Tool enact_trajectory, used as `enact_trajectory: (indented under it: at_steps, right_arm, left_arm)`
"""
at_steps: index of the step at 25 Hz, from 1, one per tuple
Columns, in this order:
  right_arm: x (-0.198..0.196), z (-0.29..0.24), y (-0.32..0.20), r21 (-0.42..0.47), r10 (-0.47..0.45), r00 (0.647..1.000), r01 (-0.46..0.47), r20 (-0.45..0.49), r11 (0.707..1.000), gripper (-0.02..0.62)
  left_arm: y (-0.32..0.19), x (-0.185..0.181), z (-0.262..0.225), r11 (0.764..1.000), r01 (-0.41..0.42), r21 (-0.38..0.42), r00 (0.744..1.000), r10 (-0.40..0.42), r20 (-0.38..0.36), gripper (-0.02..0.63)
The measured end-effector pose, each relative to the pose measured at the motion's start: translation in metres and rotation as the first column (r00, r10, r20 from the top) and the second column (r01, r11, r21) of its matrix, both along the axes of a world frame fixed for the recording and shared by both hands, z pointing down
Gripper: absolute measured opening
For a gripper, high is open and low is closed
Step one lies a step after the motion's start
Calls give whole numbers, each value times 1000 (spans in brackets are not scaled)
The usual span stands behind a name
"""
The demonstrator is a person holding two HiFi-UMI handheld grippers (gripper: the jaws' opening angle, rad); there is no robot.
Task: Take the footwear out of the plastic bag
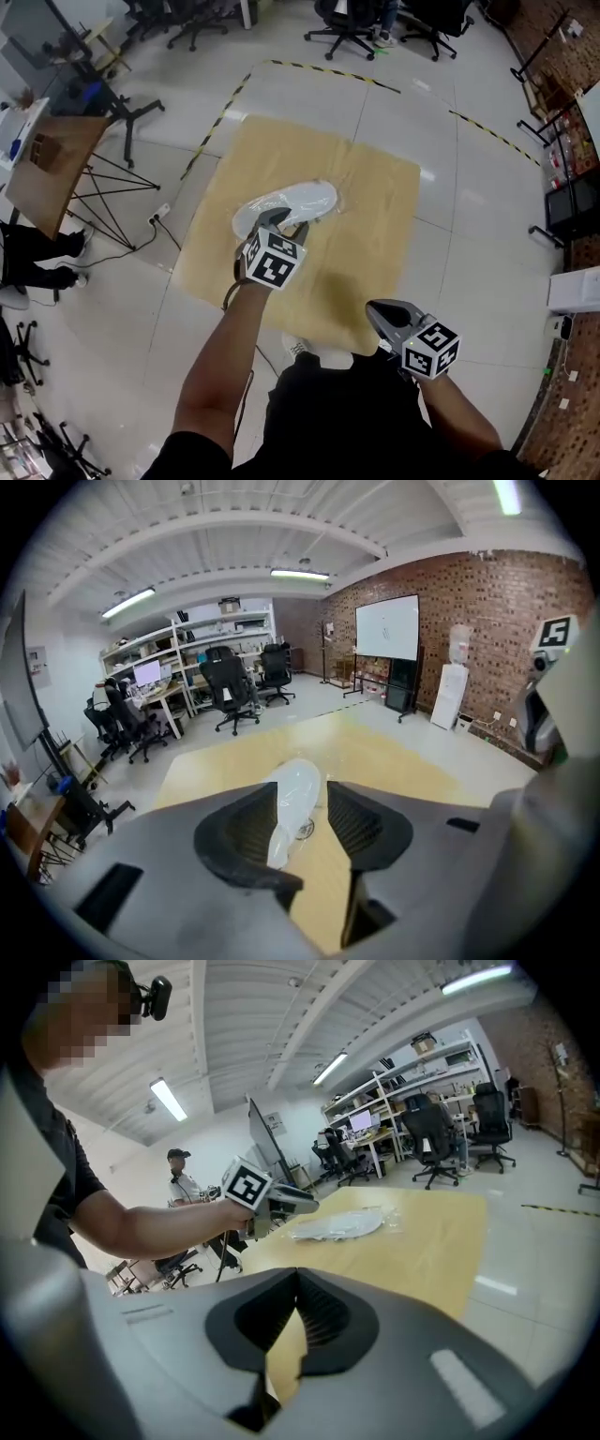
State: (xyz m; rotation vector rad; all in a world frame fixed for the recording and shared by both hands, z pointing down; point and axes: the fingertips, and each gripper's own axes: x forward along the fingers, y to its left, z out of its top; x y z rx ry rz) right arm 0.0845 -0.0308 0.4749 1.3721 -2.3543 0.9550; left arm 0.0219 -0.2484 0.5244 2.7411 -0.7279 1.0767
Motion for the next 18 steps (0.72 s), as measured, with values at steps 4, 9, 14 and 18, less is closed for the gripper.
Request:
enact_trajectory:
  at_steps: [4, 9, 14, 18]
  right_arm:
    - [16, 10, -5, -29, 1, 1000, -2, -3, 1000, 3]
    - [26, 10, -30, -32, -30, 1000, 30, 0, 999, 3]
    - [43, 14, -55, -29, -68, 997, 69, 31, 997, 3]
    - [63, 19, -70, -46, -98, 994, 101, 55, 994, 3]
  left_arm:
    - [-30, 25, 34, 999, -10, -51, 999, 13, 52, 173]
    - [-52, 20, 69, 985, 54, -163, 996, -41, 82, 169]
    - [-50, 8, 86, 966, 120, -228, 991, -104, 79, 129]
    - [-38, 5, 83, 958, 168, -232, 985, -155, 74, 112]
